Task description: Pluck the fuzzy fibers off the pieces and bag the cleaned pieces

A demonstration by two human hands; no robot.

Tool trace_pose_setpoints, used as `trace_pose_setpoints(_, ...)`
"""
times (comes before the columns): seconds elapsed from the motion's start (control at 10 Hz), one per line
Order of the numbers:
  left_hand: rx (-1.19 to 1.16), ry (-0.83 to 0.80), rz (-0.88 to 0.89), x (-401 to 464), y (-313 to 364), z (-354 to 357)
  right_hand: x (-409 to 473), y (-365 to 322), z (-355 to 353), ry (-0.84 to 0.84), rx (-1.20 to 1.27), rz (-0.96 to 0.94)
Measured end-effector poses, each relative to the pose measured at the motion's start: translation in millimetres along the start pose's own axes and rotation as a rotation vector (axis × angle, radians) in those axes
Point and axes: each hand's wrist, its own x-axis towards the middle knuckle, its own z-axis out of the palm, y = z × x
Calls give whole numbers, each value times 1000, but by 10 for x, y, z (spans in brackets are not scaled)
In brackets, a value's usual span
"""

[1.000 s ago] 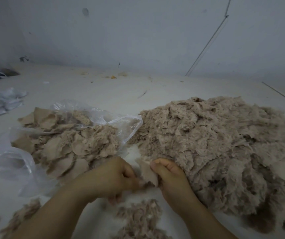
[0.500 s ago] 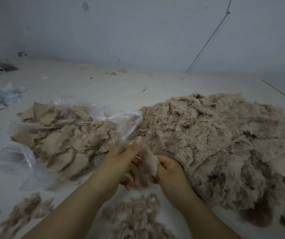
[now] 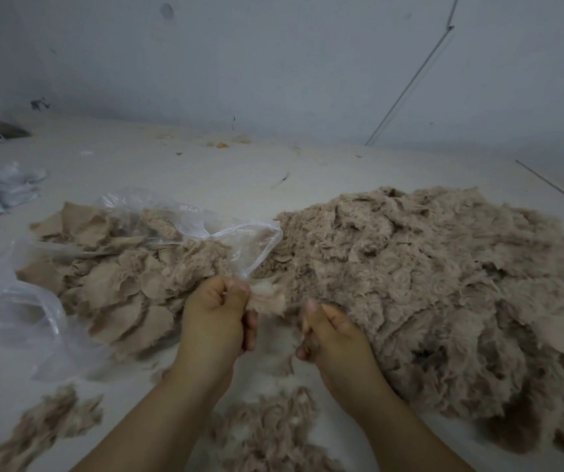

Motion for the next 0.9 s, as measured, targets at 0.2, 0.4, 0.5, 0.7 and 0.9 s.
trace_pose_setpoints(0.2, 156, -196, 65, -62, -11, 154, -1, -1, 3, -159, -11, -65)
trace_pose_setpoints(0.4, 314, -285, 62, -22, -53, 36, -43, -38, -30, -185, -37, -82)
trace_pose_setpoints(0.5, 329, -151, 136, 106, -2, -52, -31, -7, -11, -97, -129, -70)
trace_pose_setpoints(0.7, 1216, 137, 481, 542, 180, -278, -62, -27, 17, -50, 60, -26)
trace_pose_setpoints(0.9, 1468, -28, 609, 501, 150, -210, -184, -265, 167, -60, 227, -123)
